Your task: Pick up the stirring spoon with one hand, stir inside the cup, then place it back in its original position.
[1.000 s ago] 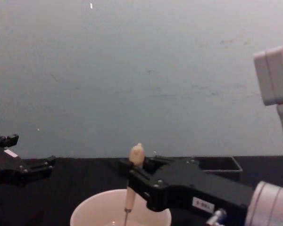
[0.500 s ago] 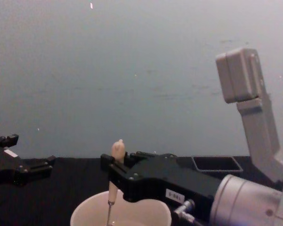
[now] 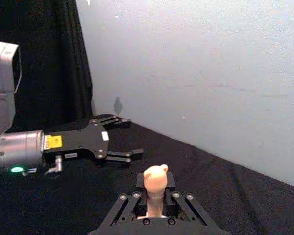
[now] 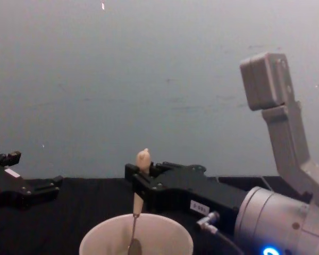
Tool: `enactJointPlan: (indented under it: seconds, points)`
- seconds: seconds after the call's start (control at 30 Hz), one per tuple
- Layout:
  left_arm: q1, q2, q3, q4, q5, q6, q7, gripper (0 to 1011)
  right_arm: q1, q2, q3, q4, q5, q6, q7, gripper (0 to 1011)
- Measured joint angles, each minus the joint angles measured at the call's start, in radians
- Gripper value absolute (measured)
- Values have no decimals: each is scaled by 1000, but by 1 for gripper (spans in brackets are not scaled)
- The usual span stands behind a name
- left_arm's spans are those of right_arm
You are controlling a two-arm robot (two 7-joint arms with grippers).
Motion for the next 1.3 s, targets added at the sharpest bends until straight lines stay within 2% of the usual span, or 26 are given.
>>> enactJointPlan:
  seconds: [0.37,0.83,1.03,1.3]
  points:
    - [0,0,0,0,0,0,0,1001,-10,13,27,-21,7,4,1,200]
    - [0,0,0,0,0,0,0,1001,-57,70,44,-82,24,12,26,201]
    - [0,0,0,0,0,0,0,1001,-82,96,43,-117,38,13,47,200]
    - [0,0,0,0,0,0,0,1001,-95,111,23,-136,43,14,62,200]
